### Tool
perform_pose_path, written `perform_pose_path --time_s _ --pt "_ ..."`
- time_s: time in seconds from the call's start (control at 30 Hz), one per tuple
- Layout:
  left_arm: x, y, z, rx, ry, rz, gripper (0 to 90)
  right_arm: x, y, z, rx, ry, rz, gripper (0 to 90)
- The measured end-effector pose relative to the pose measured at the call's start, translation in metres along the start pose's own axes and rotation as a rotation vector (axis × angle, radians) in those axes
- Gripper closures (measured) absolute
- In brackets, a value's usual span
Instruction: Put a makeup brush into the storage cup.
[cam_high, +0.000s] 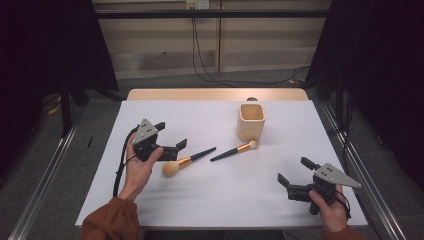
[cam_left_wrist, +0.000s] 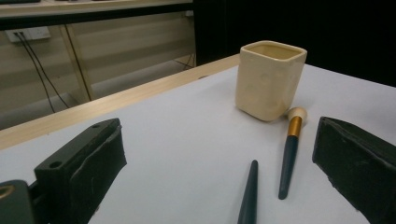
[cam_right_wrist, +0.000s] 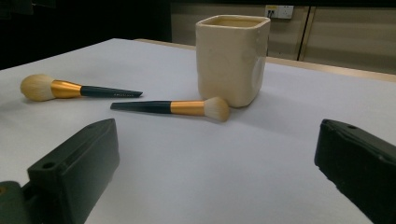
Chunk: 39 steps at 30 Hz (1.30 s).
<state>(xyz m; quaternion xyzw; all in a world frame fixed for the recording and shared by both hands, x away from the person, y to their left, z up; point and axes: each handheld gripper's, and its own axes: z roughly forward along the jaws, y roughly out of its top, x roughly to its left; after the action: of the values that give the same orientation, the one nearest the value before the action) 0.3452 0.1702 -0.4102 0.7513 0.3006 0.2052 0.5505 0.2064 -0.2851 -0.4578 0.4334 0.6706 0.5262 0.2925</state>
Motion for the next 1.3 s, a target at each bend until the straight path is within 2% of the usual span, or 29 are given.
perform_pose_path --time_s 0.07,0.17,0.23,0.4,0.47,0.53,0.63,0.67,0.73,0.8,0.97,1.0,1.03,1.07,1.1,1.13,1.17,1.2,1.3 --pt "-0.001 0.005 0.003 0.015 -0.011 0.016 2.2 0.0 0.0 0.001 0.001 0.001 0.001 0.0" --pt "0.001 0.007 0.006 0.025 -0.024 0.017 2.3 0.0 0.0 0.001 0.0 0.002 0.001 0.0" --pt "0.005 0.007 0.009 0.069 -0.016 0.017 2.6 0.0 0.0 0.0 0.0 0.004 -0.001 0.0" --pt "0.008 0.009 0.013 0.112 -0.043 -0.002 2.6 0.0 0.0 0.001 0.001 0.005 0.004 0.0" --pt "0.009 0.012 0.015 0.132 -0.04 0.018 2.7 0.0 0.0 0.001 0.002 0.005 0.002 0.0" --pt "0.009 0.013 0.016 0.146 -0.038 0.02 2.9 0.0 0.0 0.001 0.002 0.006 0.001 0.0" --pt "0.009 0.017 0.02 0.189 -0.065 0.017 3.3 0.0 0.0 0.001 0.007 0.013 -0.005 0.0" --pt "0.009 0.017 0.02 0.189 -0.065 0.017 2.6 0.0 0.0 0.001 0.007 0.013 -0.005 0.0" --pt "0.007 0.018 0.023 0.224 -0.048 0.038 1.7 0.0 0.0 0.001 0.007 0.015 -0.001 0.0" --pt "0.006 0.018 0.027 0.271 -0.069 0.031 2.6 0.001 0.0 0.001 0.009 0.019 -0.004 0.0" --pt "0.006 0.019 0.033 0.318 -0.081 0.036 2.5 0.001 -0.001 0.001 0.01 0.021 -0.001 0.0" --pt "0.006 0.02 0.034 0.336 -0.077 0.051 2.5 0.001 -0.001 0.001 0.01 0.021 -0.001 0.0" --pt "0.005 0.021 0.036 0.357 -0.086 0.064 2.3 0.001 -0.001 0.001 0.01 0.019 0.001 0.0" --pt "0.003 0.023 0.039 0.401 -0.106 0.082 2.4 0.001 -0.001 0.002 0.012 0.019 0.001 0.0" --pt "0.003 0.023 0.039 0.401 -0.106 0.082 2.5 0.001 -0.001 0.002 0.012 0.019 0.001 0.0" --pt "0.002 0.025 0.043 0.45 -0.134 0.077 2.5 0.001 -0.001 0.002 0.014 0.022 0.002 0.0" --pt "0.002 0.025 0.043 0.45 -0.134 0.077 2.7 0.001 -0.001 0.002 0.014 0.022 0.002 0.0" --pt "0.002 0.027 0.046 0.488 -0.141 0.098 2.8 0.001 -0.001 0.002 0.015 0.024 -0.001 0.0" --pt "0.001 0.027 0.049 0.495 -0.131 0.103 4.0 0.001 -0.001 0.002 0.015 0.024 -0.001 0.0"
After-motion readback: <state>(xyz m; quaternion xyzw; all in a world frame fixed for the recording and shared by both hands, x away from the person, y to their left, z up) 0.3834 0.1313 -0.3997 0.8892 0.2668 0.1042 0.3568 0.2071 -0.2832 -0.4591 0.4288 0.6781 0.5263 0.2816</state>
